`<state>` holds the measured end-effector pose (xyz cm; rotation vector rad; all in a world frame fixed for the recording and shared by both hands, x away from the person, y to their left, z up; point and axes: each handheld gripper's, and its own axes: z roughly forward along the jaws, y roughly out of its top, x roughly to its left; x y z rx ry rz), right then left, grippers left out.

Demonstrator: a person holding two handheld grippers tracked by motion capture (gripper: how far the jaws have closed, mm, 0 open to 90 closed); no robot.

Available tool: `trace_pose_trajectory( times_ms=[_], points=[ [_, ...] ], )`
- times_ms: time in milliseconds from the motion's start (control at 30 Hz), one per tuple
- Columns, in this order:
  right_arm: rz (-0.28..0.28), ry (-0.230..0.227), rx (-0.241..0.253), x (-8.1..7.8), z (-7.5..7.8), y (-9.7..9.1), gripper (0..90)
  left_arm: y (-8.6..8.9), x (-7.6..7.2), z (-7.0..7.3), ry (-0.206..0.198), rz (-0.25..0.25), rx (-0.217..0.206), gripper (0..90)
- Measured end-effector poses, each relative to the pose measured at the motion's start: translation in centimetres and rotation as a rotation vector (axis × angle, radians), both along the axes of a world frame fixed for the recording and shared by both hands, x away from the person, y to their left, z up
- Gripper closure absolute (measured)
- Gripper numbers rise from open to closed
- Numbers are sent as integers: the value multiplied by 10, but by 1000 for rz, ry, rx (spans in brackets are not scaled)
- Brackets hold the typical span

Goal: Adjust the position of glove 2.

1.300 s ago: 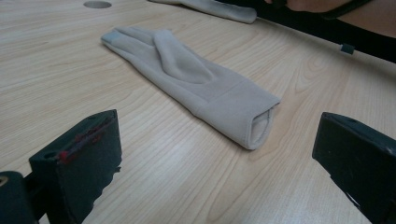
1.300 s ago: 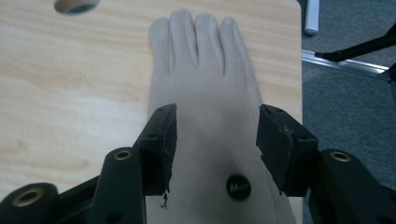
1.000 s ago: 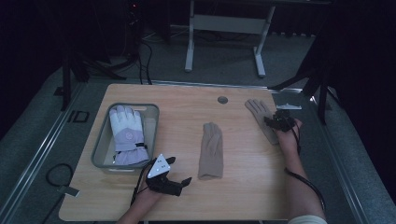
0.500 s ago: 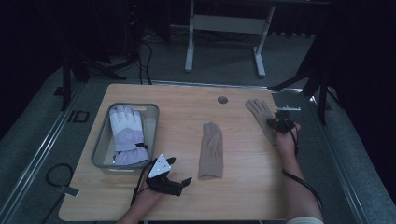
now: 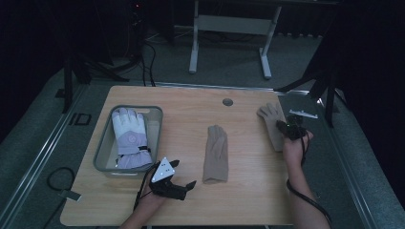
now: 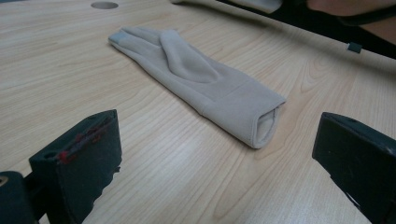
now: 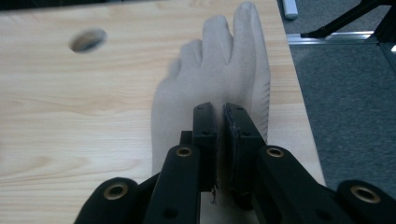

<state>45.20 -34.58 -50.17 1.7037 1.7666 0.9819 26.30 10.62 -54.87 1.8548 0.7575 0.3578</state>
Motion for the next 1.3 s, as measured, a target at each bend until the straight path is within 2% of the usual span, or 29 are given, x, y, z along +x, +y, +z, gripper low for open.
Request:
trace_pose_trajectory(
  times_ms=[33, 67, 167, 233, 267, 300, 333, 567, 667, 733, 767, 833, 867, 967, 1033, 1167, 1300],
  points=[
    [-6, -10, 2, -7, 3, 2, 834, 0, 0, 0, -2, 4, 2, 16],
    [-23, -21, 25, -17, 7, 3, 834, 0, 0, 0, -4, 7, 2, 16],
    [-44, -31, 42, -37, 11, 7, 834, 0, 1, 1, -10, 9, 4, 16],
    [-57, -31, 71, -48, 11, 9, 834, 0, 0, 2, -14, 11, -1, 15],
    [-55, -24, 72, -52, 11, 11, 834, 1, 1, 3, -15, 9, 2, 16],
    [-55, -20, 51, -56, 11, 13, 834, 1, 1, 3, -17, 9, 2, 16],
    [-59, -28, 52, -63, 11, 14, 834, 1, 1, 3, -18, 9, 1, 16],
    [-56, -3, 75, -92, 3, 19, 834, -1, 1, 1, -16, -2, 9, 16],
    [-70, -5, 75, -103, -1, 22, 833, -1, 1, 2, -17, -4, 5, 16],
    [-84, -4, 95, -110, -4, 23, 832, -1, 0, 2, -19, -2, 5, 16],
    [-100, -8, 67, -114, -7, 25, 831, -1, 0, 2, -18, -2, 2, 16],
    [-99, 7, 78, -115, -10, 25, 830, -1, 0, 2, -20, -3, 3, 16],
    [-96, 32, 91, -116, -17, 26, 828, -1, 0, 3, -20, -5, 1, 16],
    [-103, 78, 65, -116, -35, 26, 823, 0, 0, 3, -20, -6, 2, 16],
    [-96, 101, 67, -114, -43, 25, 815, 0, 0, 2, -19, -7, 3, 16],
    [-91, 94, 56, -114, -44, 27, 782, -1, 0, 1, -16, -15, 9, 16],
    [-70, 76, 71, -116, -39, 24, 661, -2, -1, 1, -15, -23, 10, 16]
  ],
)
